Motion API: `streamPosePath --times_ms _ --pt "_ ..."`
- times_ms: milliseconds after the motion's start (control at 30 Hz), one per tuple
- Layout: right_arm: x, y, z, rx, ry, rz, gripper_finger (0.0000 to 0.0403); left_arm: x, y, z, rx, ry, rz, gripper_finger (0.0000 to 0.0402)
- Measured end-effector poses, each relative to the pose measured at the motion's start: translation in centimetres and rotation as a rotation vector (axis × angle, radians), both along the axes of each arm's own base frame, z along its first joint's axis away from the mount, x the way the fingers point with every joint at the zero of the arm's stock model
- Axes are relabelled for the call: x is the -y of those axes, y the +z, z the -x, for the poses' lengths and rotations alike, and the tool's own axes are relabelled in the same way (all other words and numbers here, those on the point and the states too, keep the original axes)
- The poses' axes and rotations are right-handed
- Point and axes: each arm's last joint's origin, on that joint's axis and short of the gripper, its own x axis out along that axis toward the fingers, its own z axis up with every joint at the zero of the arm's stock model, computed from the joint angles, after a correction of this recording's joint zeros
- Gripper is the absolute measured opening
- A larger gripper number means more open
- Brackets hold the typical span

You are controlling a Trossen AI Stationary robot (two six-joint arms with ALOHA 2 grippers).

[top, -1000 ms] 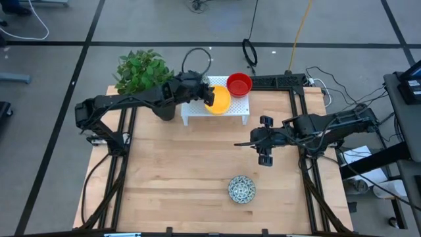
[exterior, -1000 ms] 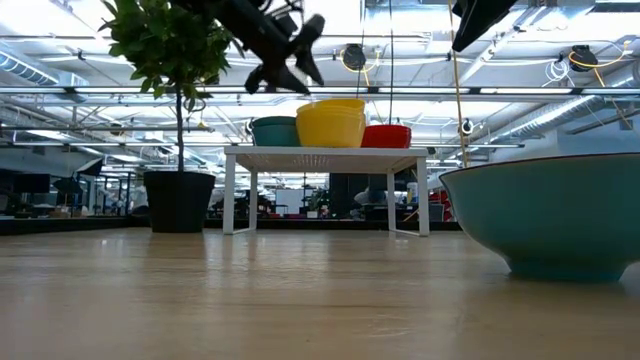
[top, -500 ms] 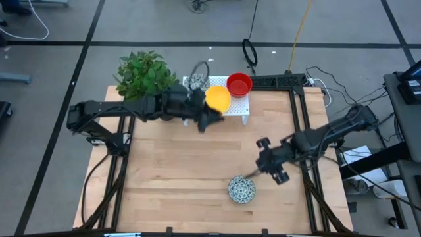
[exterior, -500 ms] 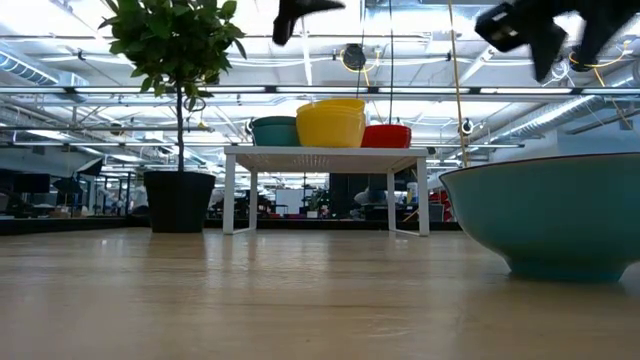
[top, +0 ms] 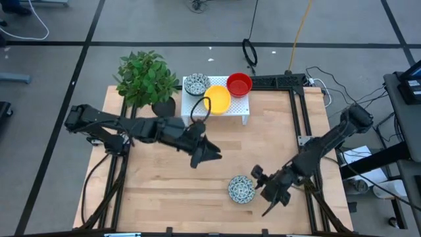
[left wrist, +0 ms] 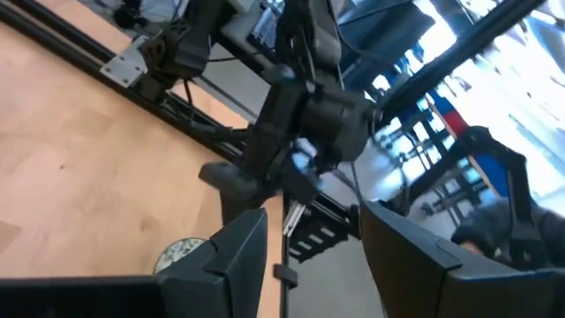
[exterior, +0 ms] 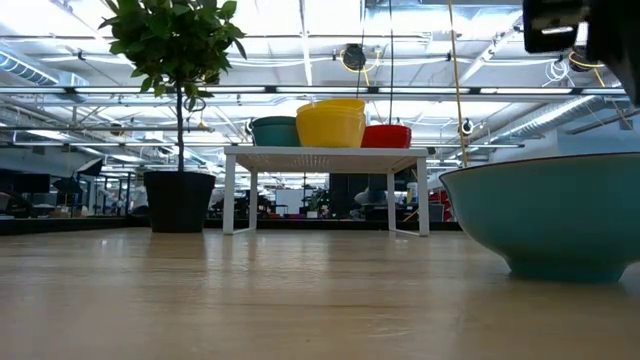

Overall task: Pick & Place Mini bowls
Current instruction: Stack the white patterned bowl on top of the white patterned bowl on the shelf

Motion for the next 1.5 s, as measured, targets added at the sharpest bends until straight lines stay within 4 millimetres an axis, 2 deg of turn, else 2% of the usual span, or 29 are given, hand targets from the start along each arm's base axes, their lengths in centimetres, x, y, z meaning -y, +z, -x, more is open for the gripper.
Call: streamPosePath --times_ms 300,400,600,700,833,900,1133,1300,1500 --pt "-1.9 -3.5 -1.3 0.005 0.122 0.151 0.0132 4.0 0.1 0.9 -0.01 0.079 0.071 0.0184" --pt "-2.2 -4.2 -1.6 0.053 0.146 0.234 0.0132 5.0 0.1 1.2 -0.01 0.095 0.081 0.0184" --pt "-2.4 -5.3 -1.8 0.032 0.194 0.293 0.0124 6.6 0.1 1.9 -0.012 0.101 0.103 0.0184" --pt "-2.4 -5.3 -1.9 0.038 0.154 0.29 0.0096 7.1 0.1 2.1 -0.016 0.097 0.118 0.0184" --pt "-2.3 -5.3 -2.1 0.037 0.133 0.274 0.0026 7.5 0.1 2.2 -0.011 0.086 0.122 0.0184" --pt "-2.1 -5.3 -2.2 0.032 0.097 0.263 0.001 7.6 0.3 2.2 0.009 0.08 0.114 0.0184" --pt "0.2 -5.0 -3.9 0.008 -0.064 0.204 0.0005 7.6 1.1 2.1 0.112 0.052 0.026 0.0184" --pt "3.1 -4.8 -6.1 0.03 -0.174 0.142 0.0003 6.8 1.4 1.7 0.167 0.054 -0.075 0.0184" --pt "7.0 -4.0 -8.9 0.137 -0.311 0.048 0.0003 5.4 1.4 1.2 0.179 0.087 -0.155 0.0184"
